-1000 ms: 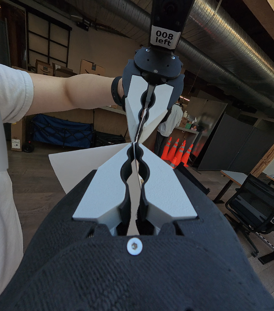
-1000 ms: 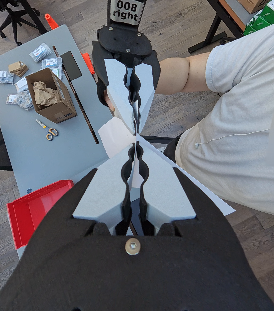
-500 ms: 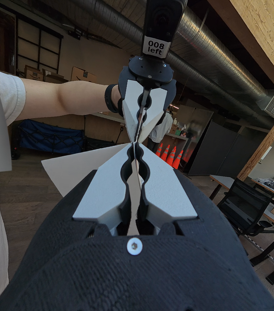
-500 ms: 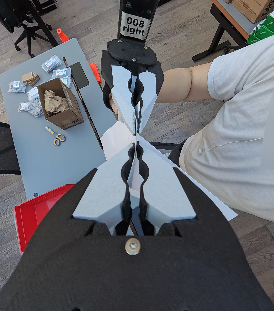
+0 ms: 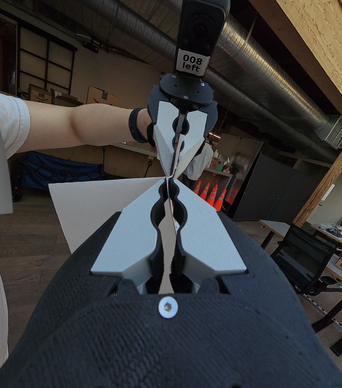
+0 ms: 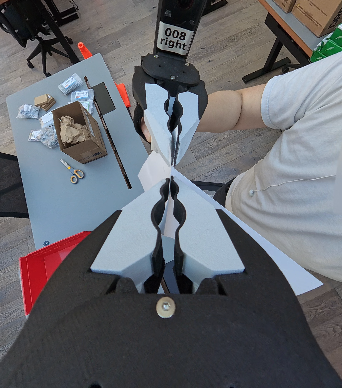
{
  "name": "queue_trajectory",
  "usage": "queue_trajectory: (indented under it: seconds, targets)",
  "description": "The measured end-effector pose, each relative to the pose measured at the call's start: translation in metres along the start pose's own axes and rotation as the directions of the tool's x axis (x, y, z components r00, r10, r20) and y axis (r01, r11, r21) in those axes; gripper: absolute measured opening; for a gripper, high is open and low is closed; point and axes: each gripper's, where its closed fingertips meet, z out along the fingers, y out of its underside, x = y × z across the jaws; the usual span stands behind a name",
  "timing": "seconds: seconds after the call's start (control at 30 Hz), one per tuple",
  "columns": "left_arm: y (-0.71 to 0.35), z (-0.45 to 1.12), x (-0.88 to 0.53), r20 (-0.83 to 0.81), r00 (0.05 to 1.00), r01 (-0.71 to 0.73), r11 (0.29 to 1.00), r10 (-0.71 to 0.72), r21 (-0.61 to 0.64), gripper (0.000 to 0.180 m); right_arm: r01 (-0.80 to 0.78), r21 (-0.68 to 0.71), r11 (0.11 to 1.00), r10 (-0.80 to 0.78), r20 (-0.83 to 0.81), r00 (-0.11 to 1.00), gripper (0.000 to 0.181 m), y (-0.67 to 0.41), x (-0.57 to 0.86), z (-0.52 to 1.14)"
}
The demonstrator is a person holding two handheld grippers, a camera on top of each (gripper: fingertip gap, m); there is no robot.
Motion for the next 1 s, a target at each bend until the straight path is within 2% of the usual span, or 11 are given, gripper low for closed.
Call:
queue_trajectory:
  seconds: [0.3, 0.47, 0.53, 0.63, 0.87, 1.0]
  targets:
    - [-0.003, -0.005, -0.002, 0.002, 1.000, -0.002, 1.000, 0.002, 0.014, 0.000, 0.003, 0.001, 1.000, -0.003, 0.014, 1.000, 0.000, -0.001, 0.000, -0.004]
    - [0.002, -0.001, -0.002, 0.072, 0.995, -0.066, 0.998, 0.068, -0.024, 0.000, -0.033, -0.022, 0.999, 0.033, -0.013, 0.999, 0.000, 0.001, 0.007, 0.002]
    - [0.002, -0.001, -0.005, 0.126, 0.985, -0.113, 0.993, 0.117, -0.040, 0.010, -0.048, -0.037, 0.998, 0.046, -0.039, 0.998, 0.000, 0.002, 0.012, 0.006]
    - [0.010, 0.001, -0.016, 0.253, 0.945, -0.181, 0.975, 0.210, -0.132, 0.019, -0.065, -0.059, 0.996, 0.062, -0.054, 0.997, 0.000, 0.004, 0.016, 0.011]
    - [0.014, -0.004, -0.026, 0.415, 0.859, -0.226, 0.949, 0.300, -0.219, 0.001, -0.058, -0.072, 0.996, 0.052, -0.080, 0.995, 0.000, 0.006, 0.018, 0.014]
    - [0.018, -0.004, -0.029, 0.445, 0.835, -0.226, 0.939, 0.324, -0.260, 0.000, -0.057, -0.091, 0.994, 0.049, -0.087, 0.995, 0.000, 0.009, 0.018, 0.017]
